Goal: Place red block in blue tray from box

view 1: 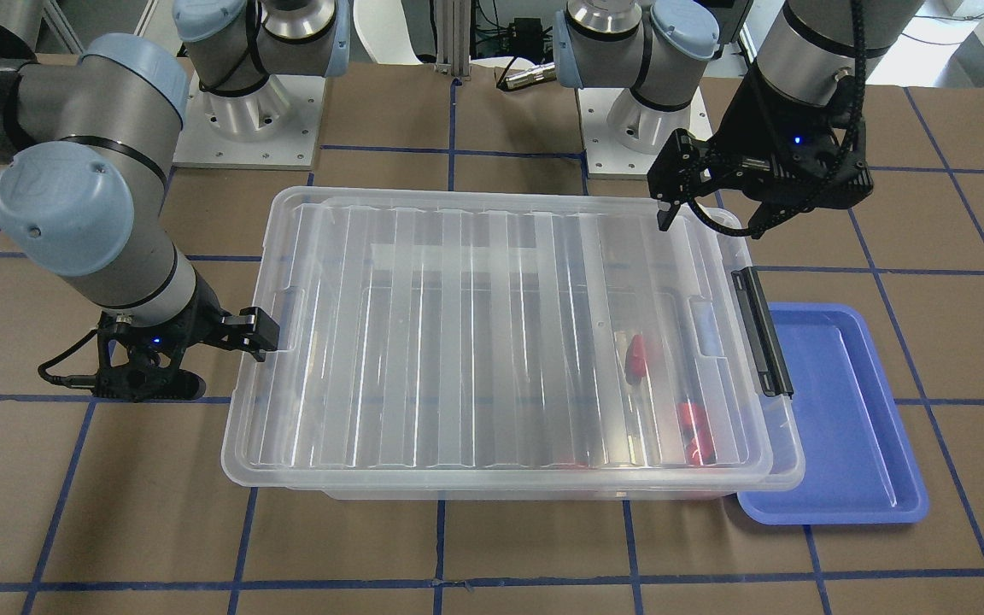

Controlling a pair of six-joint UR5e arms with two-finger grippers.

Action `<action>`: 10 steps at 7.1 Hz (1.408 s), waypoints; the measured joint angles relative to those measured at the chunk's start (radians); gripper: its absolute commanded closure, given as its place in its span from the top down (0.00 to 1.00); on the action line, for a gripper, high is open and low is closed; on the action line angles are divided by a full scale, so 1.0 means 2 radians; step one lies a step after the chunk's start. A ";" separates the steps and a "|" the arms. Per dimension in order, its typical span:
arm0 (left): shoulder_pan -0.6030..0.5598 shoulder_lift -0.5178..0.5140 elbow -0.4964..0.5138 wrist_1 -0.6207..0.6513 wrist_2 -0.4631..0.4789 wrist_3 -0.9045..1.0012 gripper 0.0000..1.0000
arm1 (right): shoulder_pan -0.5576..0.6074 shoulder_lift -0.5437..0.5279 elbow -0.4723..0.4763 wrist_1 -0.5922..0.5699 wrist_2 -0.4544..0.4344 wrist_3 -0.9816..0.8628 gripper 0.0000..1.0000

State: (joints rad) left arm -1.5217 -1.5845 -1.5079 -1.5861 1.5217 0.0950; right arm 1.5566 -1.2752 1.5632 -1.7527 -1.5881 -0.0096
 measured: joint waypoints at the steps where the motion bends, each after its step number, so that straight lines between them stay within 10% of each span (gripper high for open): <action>1: 0.000 0.000 0.000 0.000 0.000 0.000 1.00 | -0.007 0.000 0.000 0.000 -0.001 -0.008 1.00; 10: -0.001 0.000 0.000 0.000 0.000 0.000 1.00 | -0.075 -0.005 -0.002 0.003 -0.020 -0.082 1.00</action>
State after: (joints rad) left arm -1.5232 -1.5846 -1.5074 -1.5861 1.5217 0.0944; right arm 1.4061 -1.2847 1.5586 -1.7462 -1.6287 -0.1741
